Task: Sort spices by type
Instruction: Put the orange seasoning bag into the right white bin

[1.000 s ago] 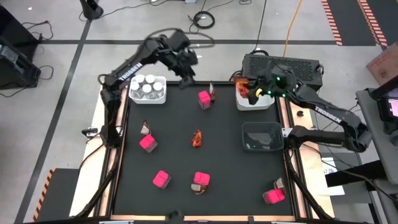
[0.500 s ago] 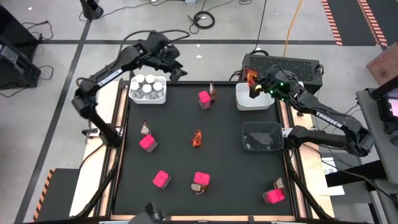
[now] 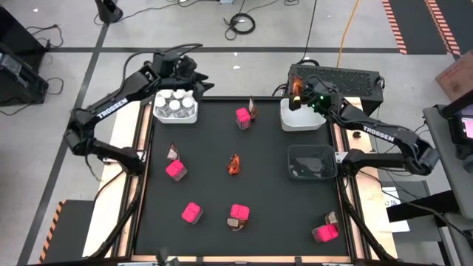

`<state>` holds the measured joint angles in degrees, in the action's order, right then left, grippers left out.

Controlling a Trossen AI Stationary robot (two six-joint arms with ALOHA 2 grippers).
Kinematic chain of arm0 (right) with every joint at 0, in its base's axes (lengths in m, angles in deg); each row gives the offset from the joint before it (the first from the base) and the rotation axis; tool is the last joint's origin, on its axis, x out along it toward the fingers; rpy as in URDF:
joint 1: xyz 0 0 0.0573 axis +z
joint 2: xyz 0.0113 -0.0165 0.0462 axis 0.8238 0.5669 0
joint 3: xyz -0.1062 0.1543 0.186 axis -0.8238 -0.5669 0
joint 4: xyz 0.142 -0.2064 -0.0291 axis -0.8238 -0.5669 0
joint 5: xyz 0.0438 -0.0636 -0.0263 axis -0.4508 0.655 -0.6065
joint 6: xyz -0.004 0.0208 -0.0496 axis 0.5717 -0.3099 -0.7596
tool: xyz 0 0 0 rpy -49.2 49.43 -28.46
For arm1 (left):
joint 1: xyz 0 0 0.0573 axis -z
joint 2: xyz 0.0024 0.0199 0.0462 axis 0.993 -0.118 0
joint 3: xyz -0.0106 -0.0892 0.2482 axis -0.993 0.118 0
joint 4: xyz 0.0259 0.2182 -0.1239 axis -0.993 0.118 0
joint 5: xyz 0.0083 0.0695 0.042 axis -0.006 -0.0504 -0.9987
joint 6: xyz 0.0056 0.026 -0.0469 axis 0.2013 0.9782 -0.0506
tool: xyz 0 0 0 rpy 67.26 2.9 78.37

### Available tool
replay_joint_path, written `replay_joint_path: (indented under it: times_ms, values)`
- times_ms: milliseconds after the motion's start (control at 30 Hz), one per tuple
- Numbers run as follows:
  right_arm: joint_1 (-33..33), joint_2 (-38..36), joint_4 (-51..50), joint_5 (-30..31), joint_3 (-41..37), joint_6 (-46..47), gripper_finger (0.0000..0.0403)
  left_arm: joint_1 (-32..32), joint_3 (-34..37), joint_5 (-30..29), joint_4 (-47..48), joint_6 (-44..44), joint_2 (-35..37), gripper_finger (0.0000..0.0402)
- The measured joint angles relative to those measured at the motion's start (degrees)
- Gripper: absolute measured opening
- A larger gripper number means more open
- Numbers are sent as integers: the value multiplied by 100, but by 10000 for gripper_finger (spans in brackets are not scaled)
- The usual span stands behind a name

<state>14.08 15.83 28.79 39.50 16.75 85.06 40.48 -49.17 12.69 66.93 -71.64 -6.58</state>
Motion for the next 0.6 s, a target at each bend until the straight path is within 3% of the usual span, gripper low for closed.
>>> replay_joint_path:
  times_ms: [67, 367, 600]
  values:
    - [36, 13, 386, 301, -251, 50, 0, 0, 90, -31, -4, -8, 168, 247]
    - [52, 23, 2568, 341, -1577, 566, 0, 65, 156, -419, 302, -156, 604, 247]
    - [128, 155, 2609, 466, -1735, 844, 0, 206, 156, -435, 306, -160, 605, 247]
